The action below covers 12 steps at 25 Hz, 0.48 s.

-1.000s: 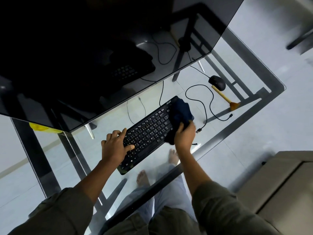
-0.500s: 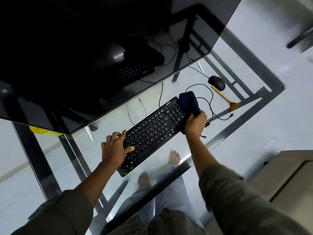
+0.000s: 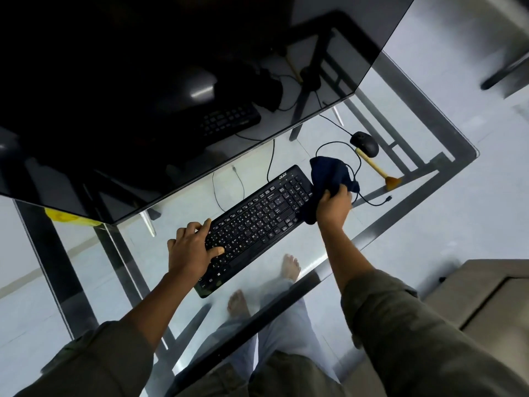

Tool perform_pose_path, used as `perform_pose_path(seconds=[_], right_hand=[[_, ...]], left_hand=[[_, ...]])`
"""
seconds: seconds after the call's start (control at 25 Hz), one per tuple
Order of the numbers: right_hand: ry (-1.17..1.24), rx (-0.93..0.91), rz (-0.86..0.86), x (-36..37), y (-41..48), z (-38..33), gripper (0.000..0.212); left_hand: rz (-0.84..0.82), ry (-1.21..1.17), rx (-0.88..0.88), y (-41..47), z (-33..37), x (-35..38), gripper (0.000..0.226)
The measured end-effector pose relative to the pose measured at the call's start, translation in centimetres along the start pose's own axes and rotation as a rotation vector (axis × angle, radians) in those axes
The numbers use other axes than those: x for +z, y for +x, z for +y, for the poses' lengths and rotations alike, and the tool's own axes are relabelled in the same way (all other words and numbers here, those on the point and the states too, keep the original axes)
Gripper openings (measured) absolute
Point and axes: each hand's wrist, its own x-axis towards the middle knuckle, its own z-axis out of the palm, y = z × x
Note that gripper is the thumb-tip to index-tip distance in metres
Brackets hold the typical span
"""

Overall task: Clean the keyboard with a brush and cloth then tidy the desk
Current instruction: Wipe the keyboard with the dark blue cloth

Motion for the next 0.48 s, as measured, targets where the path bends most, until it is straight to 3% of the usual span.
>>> perform_pose_path(seconds=[0.28, 0.48], right_hand=[[0.021, -0.177, -0.220, 2.6, -11.6, 2.2, 0.041], [-0.204, -0.229, -0.149, 1.8, -2.3, -1.1, 0.032]], left_hand=[[-0.005, -0.008, -0.026, 0.0, -0.1, 0.3, 0.078], [0.003, -0.008, -0.021, 0.3, 0.0, 0.4, 0.079]])
